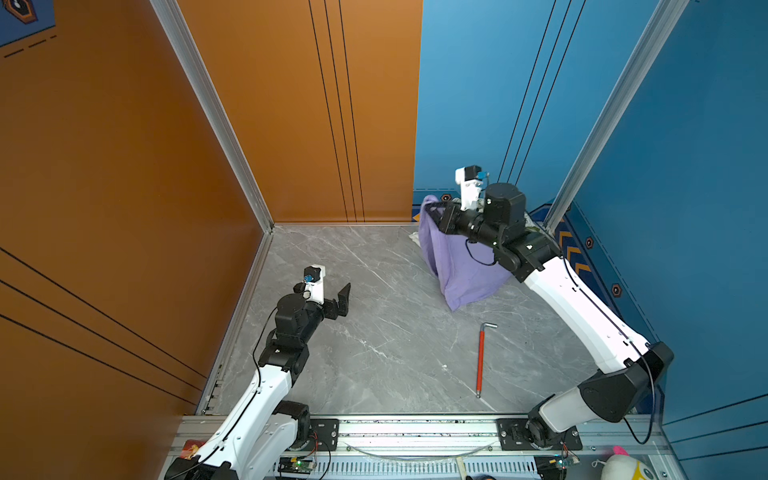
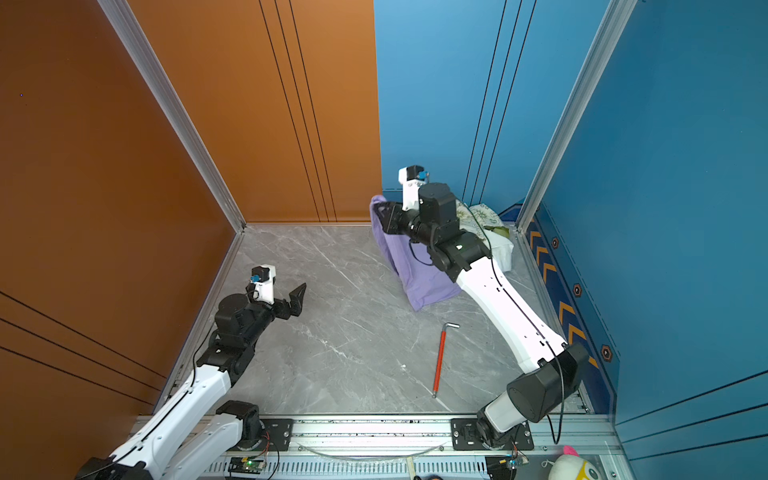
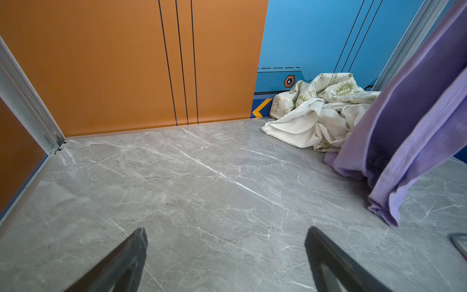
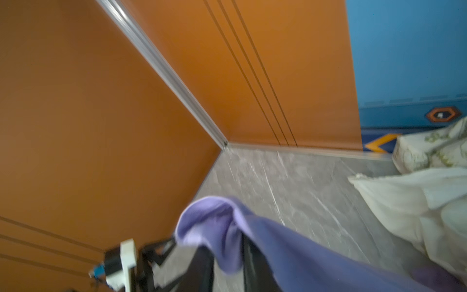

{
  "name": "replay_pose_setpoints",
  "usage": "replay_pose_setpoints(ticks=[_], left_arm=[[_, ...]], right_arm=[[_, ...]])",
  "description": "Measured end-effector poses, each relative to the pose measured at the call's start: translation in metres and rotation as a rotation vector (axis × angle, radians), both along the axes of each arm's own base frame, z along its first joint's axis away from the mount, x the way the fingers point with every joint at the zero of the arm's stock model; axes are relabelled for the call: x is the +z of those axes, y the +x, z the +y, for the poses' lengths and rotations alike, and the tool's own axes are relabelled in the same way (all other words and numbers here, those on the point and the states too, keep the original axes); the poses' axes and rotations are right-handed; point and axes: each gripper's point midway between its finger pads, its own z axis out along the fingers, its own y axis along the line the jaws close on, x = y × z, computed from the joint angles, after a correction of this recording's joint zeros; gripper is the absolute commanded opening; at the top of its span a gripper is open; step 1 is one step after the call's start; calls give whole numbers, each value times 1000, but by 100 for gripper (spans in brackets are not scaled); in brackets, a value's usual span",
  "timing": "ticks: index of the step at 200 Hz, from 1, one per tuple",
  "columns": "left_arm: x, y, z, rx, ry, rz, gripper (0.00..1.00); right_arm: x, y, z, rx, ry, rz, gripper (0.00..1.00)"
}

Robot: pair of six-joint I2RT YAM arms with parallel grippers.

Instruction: Pick out a specific cloth from the pile

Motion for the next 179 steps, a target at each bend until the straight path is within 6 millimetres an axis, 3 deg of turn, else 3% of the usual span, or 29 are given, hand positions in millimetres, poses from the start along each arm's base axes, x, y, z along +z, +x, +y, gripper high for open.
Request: replay_pose_setpoints(ticks=[21,38,60,97,120,179], left_arm=[[0,0,-1,-2,0,1,98],[-1,0,-2,-5,1,4,98],[-2,0,-2,-7,1,7,98],[-3,0,-3,-8,1,8,98],[-5,1,-4,-12,2,16,98],[-9,2,-6,-23,3,31,98]], right_arm=[[-70,-21,11,76,-247,89,60],[-106,-29,-6,67,-383,150,64],[-120,-26,-44,-11,-454,191,64],[-113,-25,-106,-178,-451,199,66],[-127,-38,-115,-190,-460,229,66],[-209,-56,-109,-186,-572,401,69]])
